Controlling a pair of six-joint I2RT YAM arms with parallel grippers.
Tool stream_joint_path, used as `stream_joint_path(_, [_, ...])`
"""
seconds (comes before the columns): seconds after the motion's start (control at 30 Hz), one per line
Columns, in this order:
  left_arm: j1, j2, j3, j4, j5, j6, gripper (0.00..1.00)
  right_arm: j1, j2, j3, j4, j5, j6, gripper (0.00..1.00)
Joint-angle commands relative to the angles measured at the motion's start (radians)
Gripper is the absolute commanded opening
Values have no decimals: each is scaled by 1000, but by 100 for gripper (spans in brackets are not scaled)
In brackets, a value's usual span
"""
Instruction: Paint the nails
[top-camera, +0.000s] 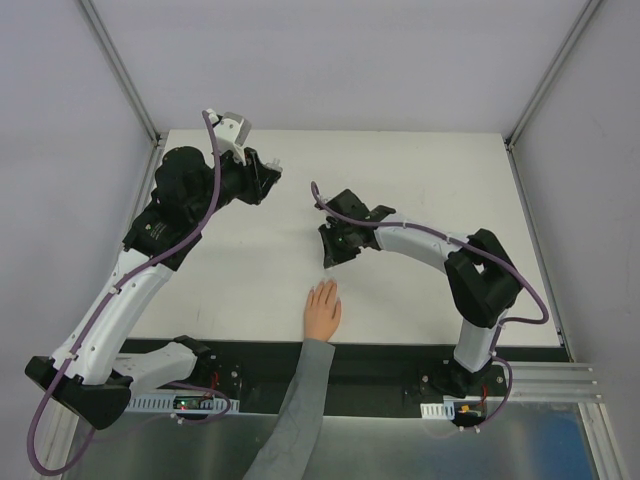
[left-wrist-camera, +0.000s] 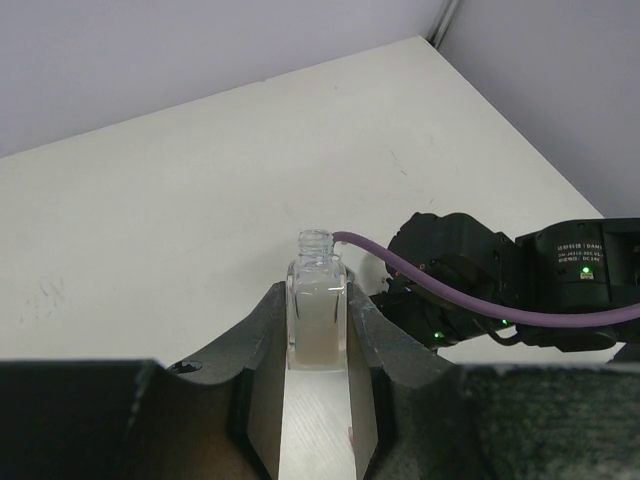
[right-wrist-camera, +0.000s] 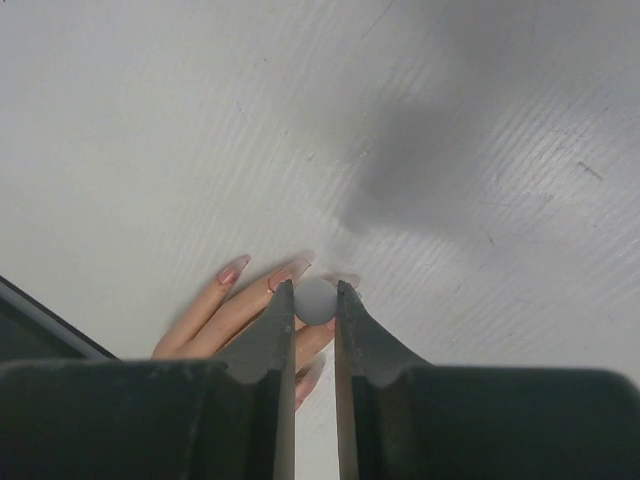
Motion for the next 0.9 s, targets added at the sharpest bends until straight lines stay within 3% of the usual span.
stream_joint_path(0.0, [11,-26,13,59,24,-15,0,5,-23,-5,4,-27,13,1])
stream_joint_path(0.87, [20,-1,30,61,35,-9,0,-16,51,21,-5,-36,22,1])
